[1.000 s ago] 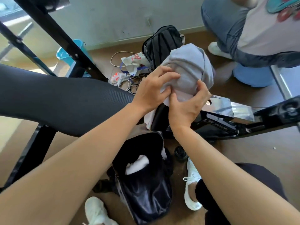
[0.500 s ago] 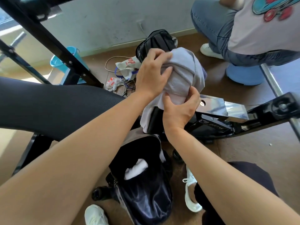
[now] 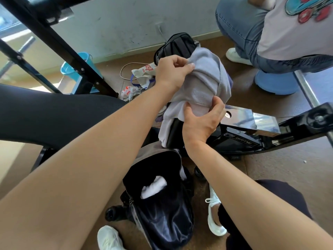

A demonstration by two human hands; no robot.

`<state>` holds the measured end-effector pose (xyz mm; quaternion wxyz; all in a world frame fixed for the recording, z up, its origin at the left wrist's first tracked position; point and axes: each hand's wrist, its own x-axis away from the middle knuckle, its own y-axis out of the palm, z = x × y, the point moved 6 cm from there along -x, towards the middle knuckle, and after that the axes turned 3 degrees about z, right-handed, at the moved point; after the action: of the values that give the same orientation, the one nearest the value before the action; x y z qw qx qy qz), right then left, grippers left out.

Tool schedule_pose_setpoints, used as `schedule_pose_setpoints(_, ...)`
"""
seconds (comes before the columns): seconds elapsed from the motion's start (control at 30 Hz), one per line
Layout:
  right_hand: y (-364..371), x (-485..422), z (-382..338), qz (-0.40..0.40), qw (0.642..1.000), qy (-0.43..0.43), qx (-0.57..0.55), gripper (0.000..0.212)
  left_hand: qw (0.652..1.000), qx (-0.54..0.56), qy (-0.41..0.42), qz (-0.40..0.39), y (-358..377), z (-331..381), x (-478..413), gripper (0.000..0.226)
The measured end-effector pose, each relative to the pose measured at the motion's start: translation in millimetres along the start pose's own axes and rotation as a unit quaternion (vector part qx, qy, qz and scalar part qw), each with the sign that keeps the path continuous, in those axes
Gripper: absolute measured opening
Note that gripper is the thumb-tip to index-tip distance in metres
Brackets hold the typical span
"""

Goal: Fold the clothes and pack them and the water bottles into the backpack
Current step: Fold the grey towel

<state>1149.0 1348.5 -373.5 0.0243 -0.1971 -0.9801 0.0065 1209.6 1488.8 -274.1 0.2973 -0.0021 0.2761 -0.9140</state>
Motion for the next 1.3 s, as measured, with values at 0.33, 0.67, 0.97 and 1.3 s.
schedule_pose_setpoints(0.33,-4,-4,1,0.018,0.993,0.005,0.114,0.085,0.926,0.278,-0.164,0.198,-73,-52,30,0.012)
schedule_pose_setpoints(0.67,-14,4,-14,0.054,0.991,-0.062,0.103,0.044,0.893,0.236,-0.246,0.293,-168,-120,100,0.045)
schedule_pose_setpoints(0.97,-32,39,-37,-0.027,0.962,-0.256,0.09,0.039,0.903,0.223,-0.199,0.308,-230,-98,159,0.022)
schedule_pose_setpoints(1.3,-68,182,-34,-0.527,0.847,-0.066,0.009,0.026,0.974,0.155,-0.146,0.074,-228,-58,276,0.023)
